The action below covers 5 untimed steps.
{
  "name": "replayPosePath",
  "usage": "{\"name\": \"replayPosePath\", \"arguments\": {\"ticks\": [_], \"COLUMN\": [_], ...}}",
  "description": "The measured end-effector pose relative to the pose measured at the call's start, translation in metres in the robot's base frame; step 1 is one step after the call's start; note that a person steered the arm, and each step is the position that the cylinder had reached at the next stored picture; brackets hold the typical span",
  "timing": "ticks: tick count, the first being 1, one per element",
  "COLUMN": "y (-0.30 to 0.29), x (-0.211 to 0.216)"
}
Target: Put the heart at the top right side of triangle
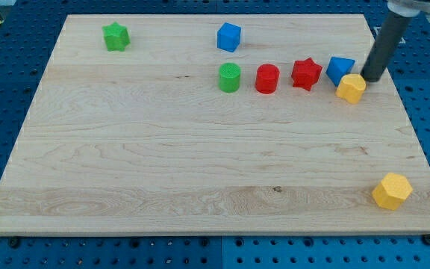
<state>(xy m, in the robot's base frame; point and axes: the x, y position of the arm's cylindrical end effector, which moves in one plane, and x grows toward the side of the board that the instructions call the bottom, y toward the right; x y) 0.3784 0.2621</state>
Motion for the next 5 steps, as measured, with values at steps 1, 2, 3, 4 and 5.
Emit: {"name": "replayPosePath", "arguments": {"ticks": [1,2,3,4,5], "y": [0.005,-0.014,-0.070,-0.078,-0.038], "x": [0.043,0.071,0.072,0.065,0.055]}}
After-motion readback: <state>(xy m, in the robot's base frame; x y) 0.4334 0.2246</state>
